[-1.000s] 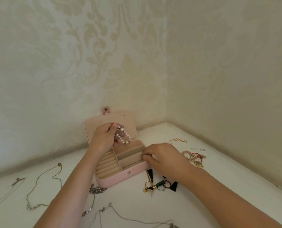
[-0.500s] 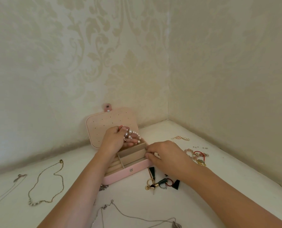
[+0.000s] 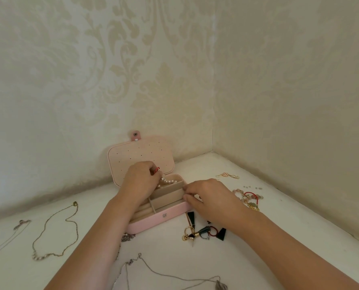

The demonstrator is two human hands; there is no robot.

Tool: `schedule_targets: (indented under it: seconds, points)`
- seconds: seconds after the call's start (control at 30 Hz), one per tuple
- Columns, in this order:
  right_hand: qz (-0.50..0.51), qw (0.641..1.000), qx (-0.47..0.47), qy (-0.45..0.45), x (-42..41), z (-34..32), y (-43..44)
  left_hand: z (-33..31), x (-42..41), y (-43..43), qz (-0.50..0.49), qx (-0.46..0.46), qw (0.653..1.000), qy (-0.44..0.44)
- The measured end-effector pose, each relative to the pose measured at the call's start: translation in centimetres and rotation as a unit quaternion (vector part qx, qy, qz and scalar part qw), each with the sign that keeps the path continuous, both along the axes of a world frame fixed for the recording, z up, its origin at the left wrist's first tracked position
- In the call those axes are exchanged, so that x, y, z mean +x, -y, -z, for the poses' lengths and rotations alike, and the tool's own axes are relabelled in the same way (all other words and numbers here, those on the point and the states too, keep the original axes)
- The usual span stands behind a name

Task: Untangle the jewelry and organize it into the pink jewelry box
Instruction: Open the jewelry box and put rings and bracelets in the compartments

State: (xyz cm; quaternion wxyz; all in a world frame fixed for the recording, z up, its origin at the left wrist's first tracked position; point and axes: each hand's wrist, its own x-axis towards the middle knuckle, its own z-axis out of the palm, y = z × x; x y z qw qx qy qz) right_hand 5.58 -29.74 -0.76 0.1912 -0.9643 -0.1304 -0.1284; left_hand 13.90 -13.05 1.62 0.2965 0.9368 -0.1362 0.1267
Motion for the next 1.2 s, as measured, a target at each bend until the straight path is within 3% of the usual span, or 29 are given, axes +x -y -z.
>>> schedule_targets:
  seconds: [0.3,0.57,0.73,0.9,1.2]
  points:
    - [0.002,1.000,0.009,-0.017,-0.4,-0.5,0.2,-0.1,0.4,-0.8,0.037,-0.059,0.997,-0.031]
    - [-0.001,0.999,0.033,-0.026,-1.0,-1.6,0.7,-0.4,0.0,-0.9,0.075,0.017,0.996,-0.039]
    - [0.013,0.999,0.039,-0.029,-1.3,-2.0,0.9,-0.8,-0.1,-1.1,-0.001,0.047,0.999,0.012]
    - [0.020,0.999,0.024,-0.044,-1.5,-2.6,0.9,-0.9,0.1,-1.9,-0.028,0.068,0.997,-0.025]
    - [0.085,0.968,-0.043,-0.233,-4.9,-7.1,5.5,-1.0,0.0,-1.5,0.016,0.113,0.993,-0.029]
